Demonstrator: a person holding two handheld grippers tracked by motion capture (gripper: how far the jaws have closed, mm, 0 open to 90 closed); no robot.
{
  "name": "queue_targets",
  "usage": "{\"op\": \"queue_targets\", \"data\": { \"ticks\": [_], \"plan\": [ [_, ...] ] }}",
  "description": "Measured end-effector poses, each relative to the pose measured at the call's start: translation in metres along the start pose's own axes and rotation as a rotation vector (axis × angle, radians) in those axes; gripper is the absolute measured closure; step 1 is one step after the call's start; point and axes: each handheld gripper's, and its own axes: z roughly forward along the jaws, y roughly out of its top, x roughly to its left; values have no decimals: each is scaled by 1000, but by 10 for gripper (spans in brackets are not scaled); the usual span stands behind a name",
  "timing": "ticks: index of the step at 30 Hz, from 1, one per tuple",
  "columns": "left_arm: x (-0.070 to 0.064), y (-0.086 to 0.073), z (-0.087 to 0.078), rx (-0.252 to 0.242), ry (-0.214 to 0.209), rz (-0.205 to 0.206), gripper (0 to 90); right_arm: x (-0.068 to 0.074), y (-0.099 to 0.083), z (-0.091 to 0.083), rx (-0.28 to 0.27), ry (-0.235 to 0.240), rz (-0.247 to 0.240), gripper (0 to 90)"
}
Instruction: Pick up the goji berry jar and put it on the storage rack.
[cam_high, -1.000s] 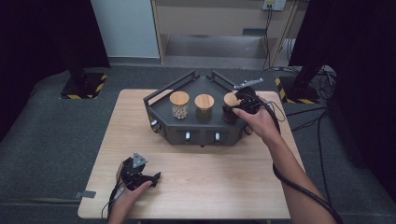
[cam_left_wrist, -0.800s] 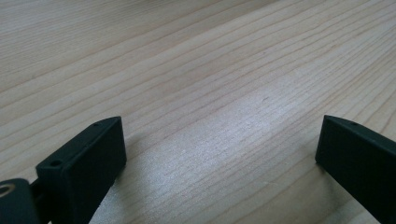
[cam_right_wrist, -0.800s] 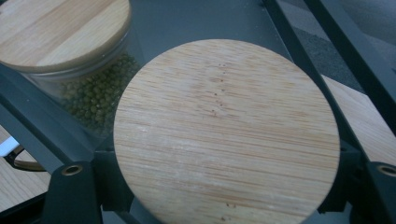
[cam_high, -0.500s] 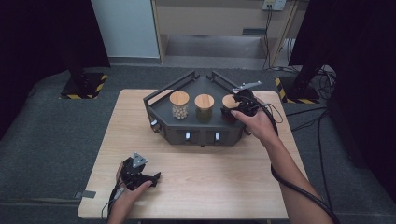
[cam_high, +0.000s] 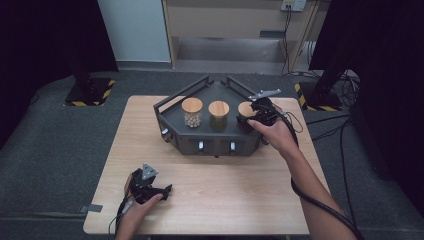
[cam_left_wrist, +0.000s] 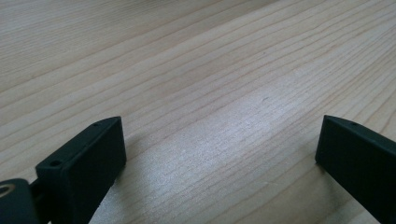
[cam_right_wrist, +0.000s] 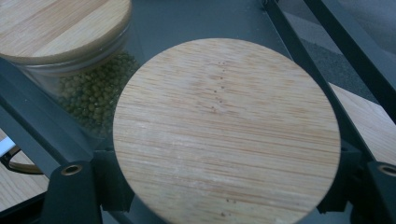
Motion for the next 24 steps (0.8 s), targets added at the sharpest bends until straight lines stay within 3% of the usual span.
{"op": "queue_targets", "data": {
  "ticks": [4, 9, 11, 19, 24],
  "plan": [
    [0, 0, 0, 0, 0, 0, 5, 0, -2, 0, -5, 1, 10, 246],
    [0, 0, 0, 0, 0, 0, 5, -3, -7, -4, -24, 16, 10, 163],
    [0, 0, 0, 0, 0, 0, 5, -1, -8, -7, -21, -6, 3, 121],
    [0, 0, 0, 0, 0, 0, 5, -7, -22, -28, -78, 7, 24, 75],
    [0, 0, 0, 0, 1, 0, 5, -3, -27, -44, -98, 21, 10, 62]
  ]
}}
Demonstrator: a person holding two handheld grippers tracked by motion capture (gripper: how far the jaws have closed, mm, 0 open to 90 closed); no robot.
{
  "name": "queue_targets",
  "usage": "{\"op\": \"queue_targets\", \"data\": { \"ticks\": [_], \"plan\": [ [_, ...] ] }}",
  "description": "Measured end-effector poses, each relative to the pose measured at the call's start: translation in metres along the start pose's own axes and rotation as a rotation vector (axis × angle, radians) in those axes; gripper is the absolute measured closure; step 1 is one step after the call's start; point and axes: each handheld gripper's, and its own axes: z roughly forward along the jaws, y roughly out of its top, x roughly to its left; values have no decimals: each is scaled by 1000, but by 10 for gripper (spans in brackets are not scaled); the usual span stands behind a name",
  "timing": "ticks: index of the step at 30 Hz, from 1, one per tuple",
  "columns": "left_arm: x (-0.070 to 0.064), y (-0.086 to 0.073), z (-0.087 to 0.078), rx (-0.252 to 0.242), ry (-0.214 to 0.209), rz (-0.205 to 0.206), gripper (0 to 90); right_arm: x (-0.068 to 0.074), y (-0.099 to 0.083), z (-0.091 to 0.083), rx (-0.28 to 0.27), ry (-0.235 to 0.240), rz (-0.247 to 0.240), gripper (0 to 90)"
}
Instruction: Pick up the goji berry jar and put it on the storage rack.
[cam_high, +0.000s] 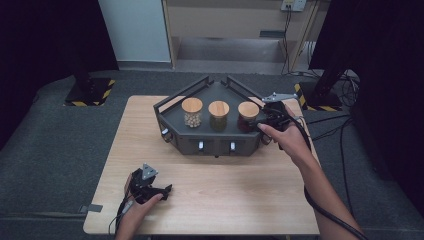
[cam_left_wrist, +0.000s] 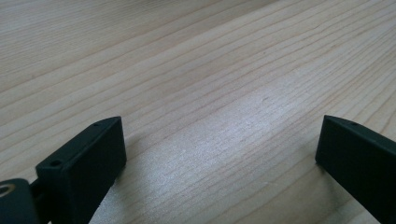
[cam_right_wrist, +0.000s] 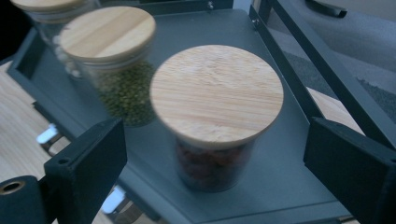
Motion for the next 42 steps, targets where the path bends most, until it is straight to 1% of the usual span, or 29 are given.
{"op": "queue_targets", "data": {
  "ticks": [7, 12, 14, 21, 24, 28, 42],
  "plan": [
    [0, 0, 0, -3, 0, -1, 5, 10, -5, -16, -26, 6, -14, 44],
    [0, 0, 0, -3, 0, -1, 5, 15, -9, -22, -21, -6, -19, 44],
    [0, 0, 0, -2, 0, -1, 5, 16, -12, -24, -26, -11, -23, 44],
    [0, 0, 0, -3, 0, -1, 5, 19, -17, -32, -30, -13, -22, 44],
    [0, 0, 0, -3, 0, -1, 5, 20, -23, -35, -31, -15, -22, 43],
    [0, 0, 0, -2, 0, -1, 5, 20, -33, -38, -33, -14, -9, 43],
    [0, -1, 0, -3, 0, -1, 5, 21, -64, -42, -11, -23, 17, 42]
  ]
}}
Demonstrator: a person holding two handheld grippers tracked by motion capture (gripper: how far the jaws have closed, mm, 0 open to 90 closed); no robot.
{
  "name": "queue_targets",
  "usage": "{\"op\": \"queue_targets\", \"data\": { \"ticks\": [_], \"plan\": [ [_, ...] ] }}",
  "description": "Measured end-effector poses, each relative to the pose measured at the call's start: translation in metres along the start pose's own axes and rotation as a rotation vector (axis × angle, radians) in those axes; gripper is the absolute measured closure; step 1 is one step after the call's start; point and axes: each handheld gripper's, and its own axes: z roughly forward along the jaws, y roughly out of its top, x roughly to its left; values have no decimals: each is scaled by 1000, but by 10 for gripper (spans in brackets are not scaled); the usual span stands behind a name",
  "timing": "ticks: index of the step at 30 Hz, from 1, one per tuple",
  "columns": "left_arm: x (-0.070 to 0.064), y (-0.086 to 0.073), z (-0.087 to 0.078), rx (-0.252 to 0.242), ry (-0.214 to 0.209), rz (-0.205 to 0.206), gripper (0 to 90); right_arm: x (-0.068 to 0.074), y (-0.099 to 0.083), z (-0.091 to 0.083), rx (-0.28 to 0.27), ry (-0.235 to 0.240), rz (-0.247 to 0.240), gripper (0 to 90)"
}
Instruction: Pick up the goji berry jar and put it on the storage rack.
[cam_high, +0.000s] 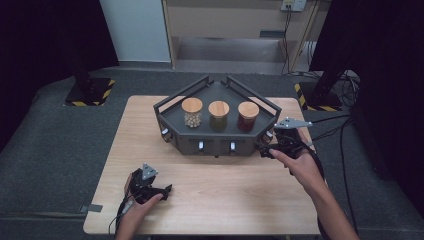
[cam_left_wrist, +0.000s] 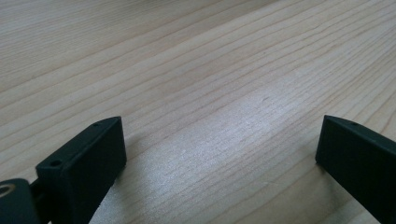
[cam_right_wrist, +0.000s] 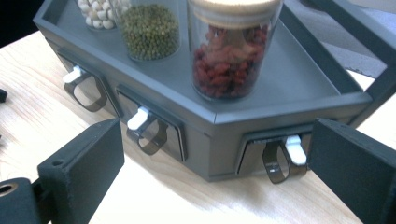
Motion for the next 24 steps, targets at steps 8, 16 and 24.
{"op": "queue_targets", "data": {
  "ticks": [8, 16, 24],
  "plan": [
    [0, 0, 0, -1, 0, 0, 5, 4, -30, 10, 40, 8, 29, 43],
    [0, 0, 0, 0, 0, 0, 5, 12, -59, 16, 65, 8, 52, 43],
    [0, 0, 0, 0, 0, 0, 5, 26, -86, 30, 122, 10, 47, 45]
  ]
}}
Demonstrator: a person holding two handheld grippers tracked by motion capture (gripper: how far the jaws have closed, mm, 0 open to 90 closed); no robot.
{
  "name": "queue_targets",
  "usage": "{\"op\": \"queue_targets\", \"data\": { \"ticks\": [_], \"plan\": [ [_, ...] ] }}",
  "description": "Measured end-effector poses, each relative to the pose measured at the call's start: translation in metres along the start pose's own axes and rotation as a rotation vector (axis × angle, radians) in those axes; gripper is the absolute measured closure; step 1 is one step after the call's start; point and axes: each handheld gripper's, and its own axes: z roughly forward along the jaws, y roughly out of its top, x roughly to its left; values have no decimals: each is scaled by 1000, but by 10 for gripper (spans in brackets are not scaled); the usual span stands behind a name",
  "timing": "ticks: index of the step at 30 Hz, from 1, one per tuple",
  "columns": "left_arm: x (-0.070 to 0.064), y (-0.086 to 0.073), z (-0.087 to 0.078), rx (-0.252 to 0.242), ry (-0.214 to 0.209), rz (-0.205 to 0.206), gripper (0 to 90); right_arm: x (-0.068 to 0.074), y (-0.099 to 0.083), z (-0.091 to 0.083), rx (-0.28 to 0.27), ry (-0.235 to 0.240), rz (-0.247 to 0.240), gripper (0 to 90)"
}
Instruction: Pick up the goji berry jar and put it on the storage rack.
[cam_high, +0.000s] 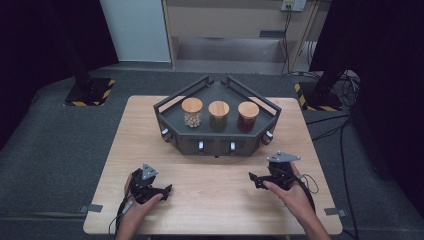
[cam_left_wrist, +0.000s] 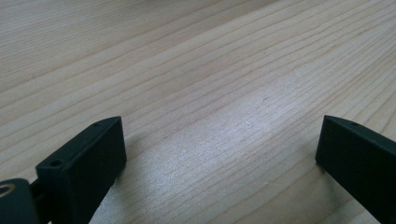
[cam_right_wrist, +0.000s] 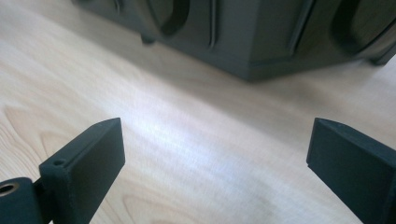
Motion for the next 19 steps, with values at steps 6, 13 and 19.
{"op": "queue_targets", "data": {
  "ticks": [6, 13, 19],
  "plan": [
    [0, 0, 0, 0, 0, 0, 5, 11, -18, 16, 41, -7, -10, 45],
    [0, 0, 0, 0, 0, 0, 5, 24, -35, 26, 56, -31, -42, 29],
    [0, 0, 0, 0, 0, 0, 5, 24, -34, 26, 59, -31, -39, 22]
  ]
}}
